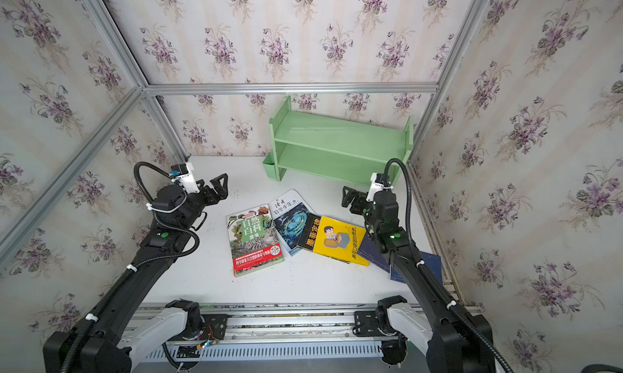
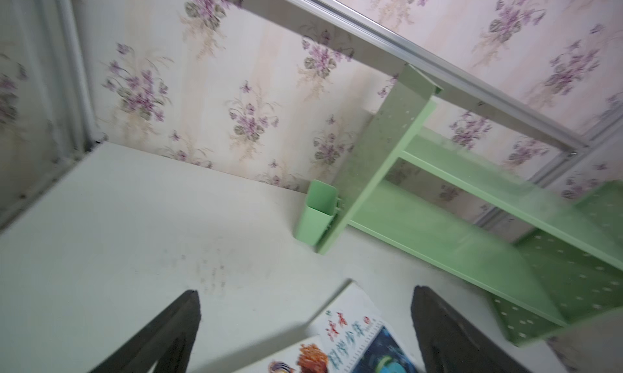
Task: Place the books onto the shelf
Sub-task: 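Raise both grippers and move them toward the green hardcover book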
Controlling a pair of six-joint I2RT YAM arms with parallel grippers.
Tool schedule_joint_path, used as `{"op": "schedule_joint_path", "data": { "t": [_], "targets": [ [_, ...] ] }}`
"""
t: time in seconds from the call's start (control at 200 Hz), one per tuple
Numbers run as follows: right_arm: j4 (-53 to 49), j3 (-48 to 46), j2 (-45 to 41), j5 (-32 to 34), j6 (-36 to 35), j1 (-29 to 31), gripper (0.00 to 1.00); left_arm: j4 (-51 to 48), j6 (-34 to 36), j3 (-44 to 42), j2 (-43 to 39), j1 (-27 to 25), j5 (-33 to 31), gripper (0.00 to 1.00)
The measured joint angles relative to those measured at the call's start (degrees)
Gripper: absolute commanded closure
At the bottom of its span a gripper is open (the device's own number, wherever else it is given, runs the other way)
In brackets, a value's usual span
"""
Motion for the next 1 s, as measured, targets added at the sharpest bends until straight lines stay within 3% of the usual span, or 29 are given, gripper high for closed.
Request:
{"op": "schedule_joint_path", "data": {
  "t": [0.165,0.35,0.485,0.655,0.829,0.999],
  "targets": [
    [-1.5,3.5,4.2,1.2,9.6,8.7,0.0,-3.1,-10.4,3.7,1.5,-7.3,3.0,0.0],
    [2.7,6.5,8.5,-1.1,12.0,13.9,0.0,-4.4,-15.7,6.0,3.1,-14.1,5.3,0.0],
    [11.5,2.8,10.9,-4.0,16.5,13.1,0.0,-4.3,-18.3,7.2,5.1,-14.4,7.2,0.0],
    [25.3,1.2,11.7,-11.4,17.0,12.9,0.0,-3.7,-19.2,8.6,8.1,-13.1,13.8,0.0],
    [20.8,7.2,12.7,-13.0,16.7,13.0,0.0,-3.1,-19.1,10.1,10.3,-13.2,16.0,0.0],
    [26.2,4.3,11.3,-18.7,16.2,13.5,0.0,-4.9,-18.0,10.1,11.6,-13.2,17.0,0.0]
  ]
}}
